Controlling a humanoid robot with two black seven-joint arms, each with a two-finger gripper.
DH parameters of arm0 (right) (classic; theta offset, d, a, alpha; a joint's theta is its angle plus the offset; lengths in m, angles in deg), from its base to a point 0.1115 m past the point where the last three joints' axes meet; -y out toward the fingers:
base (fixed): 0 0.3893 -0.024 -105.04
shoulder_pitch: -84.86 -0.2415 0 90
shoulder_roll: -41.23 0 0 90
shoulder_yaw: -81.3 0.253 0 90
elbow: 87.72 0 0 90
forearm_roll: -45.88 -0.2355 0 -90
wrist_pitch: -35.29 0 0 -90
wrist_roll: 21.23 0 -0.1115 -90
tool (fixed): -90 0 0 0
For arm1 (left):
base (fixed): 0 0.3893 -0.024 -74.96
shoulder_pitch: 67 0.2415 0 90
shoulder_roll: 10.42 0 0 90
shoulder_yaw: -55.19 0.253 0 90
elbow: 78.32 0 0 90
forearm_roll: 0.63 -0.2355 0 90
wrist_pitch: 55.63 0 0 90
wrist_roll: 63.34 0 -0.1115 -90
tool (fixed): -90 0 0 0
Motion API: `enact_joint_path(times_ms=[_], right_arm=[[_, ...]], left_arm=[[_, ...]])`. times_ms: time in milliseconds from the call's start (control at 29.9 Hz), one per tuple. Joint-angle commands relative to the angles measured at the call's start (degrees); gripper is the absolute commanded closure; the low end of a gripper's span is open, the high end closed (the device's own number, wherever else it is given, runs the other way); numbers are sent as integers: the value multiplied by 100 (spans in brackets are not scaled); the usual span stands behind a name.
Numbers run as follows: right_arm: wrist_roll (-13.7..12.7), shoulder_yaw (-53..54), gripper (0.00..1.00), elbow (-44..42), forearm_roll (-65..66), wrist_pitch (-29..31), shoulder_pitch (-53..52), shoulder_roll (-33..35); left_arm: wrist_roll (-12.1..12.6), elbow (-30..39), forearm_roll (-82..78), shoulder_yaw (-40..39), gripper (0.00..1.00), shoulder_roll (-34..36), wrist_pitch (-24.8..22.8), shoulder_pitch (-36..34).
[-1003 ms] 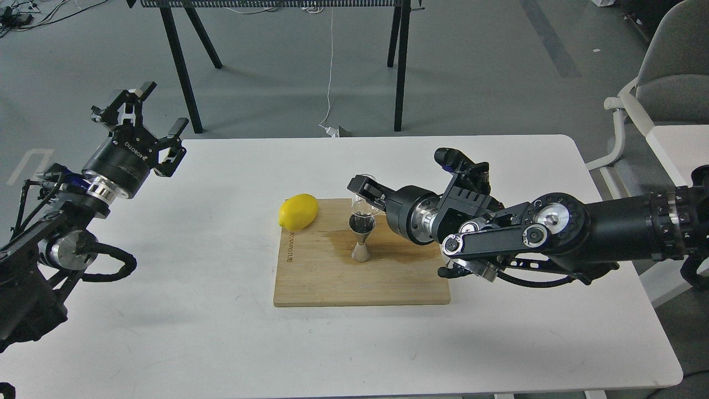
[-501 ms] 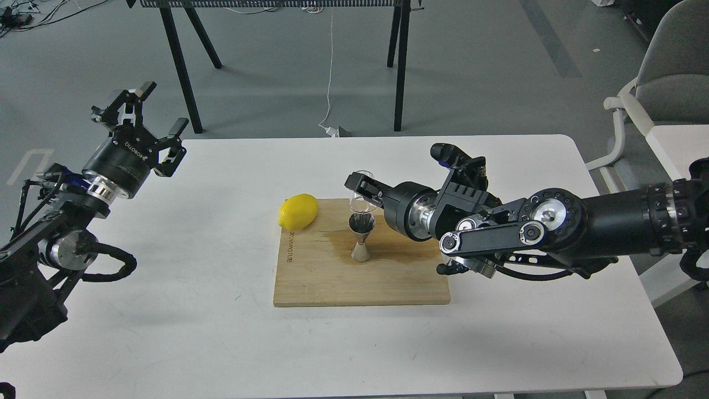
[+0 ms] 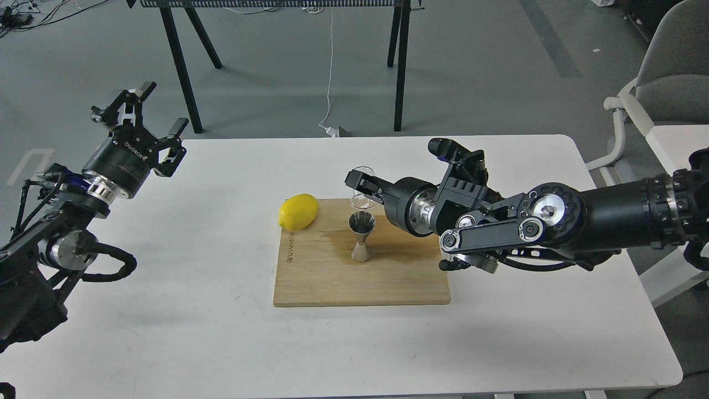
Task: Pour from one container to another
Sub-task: 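Raise the glass upright and move the right gripper off the jigger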
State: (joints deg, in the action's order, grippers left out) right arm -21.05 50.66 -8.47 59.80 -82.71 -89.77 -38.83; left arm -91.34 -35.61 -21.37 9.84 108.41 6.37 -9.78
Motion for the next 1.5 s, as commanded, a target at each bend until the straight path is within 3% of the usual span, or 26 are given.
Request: enact_joint_path(times_ms=[0, 836, 1170, 1471], right_arm=[[0, -21, 51, 2, -3, 0, -44, -10], [0, -13, 51, 2, -82, 0, -106, -107], [-18, 1041, 51, 19, -249, 0, 429, 455], [8, 2868, 51, 370, -249, 0, 2001, 1456]], left_arm=[[0, 0, 0, 0, 18, -8, 0, 0], [0, -35, 0, 0, 18, 0, 0, 0], [0, -35, 0, 18, 18, 0, 0, 0], [0, -44, -9, 27, 18, 0, 0, 35]])
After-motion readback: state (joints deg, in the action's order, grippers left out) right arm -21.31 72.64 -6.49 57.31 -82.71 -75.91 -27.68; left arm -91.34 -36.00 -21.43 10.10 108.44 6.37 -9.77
